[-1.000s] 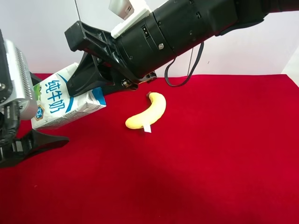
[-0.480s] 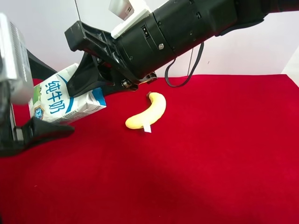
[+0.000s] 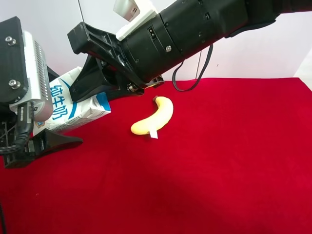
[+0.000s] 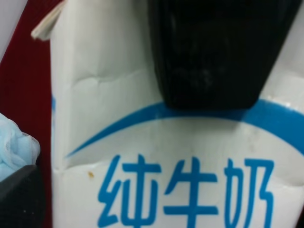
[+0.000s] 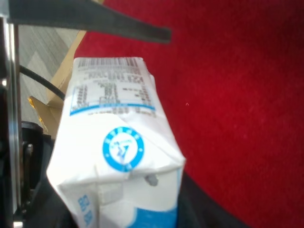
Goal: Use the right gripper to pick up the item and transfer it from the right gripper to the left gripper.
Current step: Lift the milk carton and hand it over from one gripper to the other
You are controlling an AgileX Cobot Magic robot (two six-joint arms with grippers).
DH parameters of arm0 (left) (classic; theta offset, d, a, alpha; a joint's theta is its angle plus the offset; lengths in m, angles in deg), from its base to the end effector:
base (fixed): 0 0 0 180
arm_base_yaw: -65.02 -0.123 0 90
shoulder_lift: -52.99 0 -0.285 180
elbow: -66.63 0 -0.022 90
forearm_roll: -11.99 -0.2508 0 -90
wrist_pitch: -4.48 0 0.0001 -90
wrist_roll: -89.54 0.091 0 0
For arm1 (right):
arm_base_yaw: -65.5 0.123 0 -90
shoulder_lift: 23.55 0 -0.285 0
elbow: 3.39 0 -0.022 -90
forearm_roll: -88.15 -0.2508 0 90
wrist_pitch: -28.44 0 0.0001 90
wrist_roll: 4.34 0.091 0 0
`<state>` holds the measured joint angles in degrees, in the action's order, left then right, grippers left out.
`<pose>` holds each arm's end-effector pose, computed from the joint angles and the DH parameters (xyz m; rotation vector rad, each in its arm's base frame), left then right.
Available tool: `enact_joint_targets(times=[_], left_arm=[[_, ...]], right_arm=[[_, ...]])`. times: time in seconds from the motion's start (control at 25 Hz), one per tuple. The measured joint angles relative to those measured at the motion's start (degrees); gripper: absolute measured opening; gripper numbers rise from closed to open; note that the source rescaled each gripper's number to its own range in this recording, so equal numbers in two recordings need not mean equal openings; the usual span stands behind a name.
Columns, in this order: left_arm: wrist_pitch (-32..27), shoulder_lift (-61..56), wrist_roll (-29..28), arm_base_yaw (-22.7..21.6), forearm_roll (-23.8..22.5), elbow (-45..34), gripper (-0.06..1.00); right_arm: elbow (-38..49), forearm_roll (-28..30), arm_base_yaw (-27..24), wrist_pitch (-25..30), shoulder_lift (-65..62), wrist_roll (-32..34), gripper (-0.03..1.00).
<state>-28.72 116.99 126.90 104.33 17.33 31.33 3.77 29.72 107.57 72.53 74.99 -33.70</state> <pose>0.1465 -0.1260 0.2990 1.3832 1.8528 -0.1160 0.2189 0.2703 0.3085 -0.8167 2.3461 1.2487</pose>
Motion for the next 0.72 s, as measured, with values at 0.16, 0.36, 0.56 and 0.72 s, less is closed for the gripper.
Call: enact_joint_targets(times=[0.16, 0.36, 0.56, 0.72], left_arm=[[-0.2, 0.0, 0.0, 0.0, -0.2, 0.0, 0.02], [-0.2, 0.0, 0.0, 0.0, -0.2, 0.0, 0.02], [-0.4, 0.0, 0.0, 0.0, -0.2, 0.0, 0.02], [-2.0, 0.1, 0.0, 0.0, -0.2, 0.0, 0.02]], right_arm=[[0.0, -0.1, 0.0, 0.0, 0.0, 0.5, 0.01], [0.0, -0.1, 0.0, 0.0, 0.0, 0.5, 0.01], [0.0, 0.1, 0.0, -0.1, 0.0, 0.7, 0.21], [0.0, 1.1, 0.0, -0.1, -0.1, 2.6, 0.86]])
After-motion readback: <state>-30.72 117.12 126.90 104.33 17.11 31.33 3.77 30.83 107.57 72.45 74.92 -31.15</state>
